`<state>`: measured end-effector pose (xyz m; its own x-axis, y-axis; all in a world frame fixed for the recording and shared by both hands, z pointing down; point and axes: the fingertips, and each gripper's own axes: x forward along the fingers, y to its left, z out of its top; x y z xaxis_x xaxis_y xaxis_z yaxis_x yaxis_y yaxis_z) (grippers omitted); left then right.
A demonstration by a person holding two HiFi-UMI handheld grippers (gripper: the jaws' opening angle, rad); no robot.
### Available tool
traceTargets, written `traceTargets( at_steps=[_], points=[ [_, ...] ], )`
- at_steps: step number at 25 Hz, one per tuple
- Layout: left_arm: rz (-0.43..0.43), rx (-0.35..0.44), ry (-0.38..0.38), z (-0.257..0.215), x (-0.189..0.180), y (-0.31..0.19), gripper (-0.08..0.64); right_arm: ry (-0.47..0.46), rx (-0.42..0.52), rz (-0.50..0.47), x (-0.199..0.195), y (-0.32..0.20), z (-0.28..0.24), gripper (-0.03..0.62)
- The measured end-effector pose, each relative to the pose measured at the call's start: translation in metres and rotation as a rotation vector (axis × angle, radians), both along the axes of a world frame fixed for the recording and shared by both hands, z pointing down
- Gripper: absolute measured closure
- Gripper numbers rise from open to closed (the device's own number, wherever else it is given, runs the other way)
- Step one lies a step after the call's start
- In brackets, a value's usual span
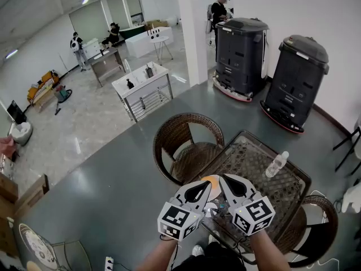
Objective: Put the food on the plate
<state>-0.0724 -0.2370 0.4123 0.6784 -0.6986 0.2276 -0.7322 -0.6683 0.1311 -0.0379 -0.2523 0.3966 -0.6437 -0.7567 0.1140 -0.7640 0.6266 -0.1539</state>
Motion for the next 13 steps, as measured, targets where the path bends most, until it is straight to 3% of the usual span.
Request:
traceTargets(
  at_steps=[13],
  points=[
    [0.001,-0.003,0.009,-0.0005,0.0039,0.0059,0.551,0.002,-0.002,0.018,0.0059,0.0037,0.0,0.589]
  ],
)
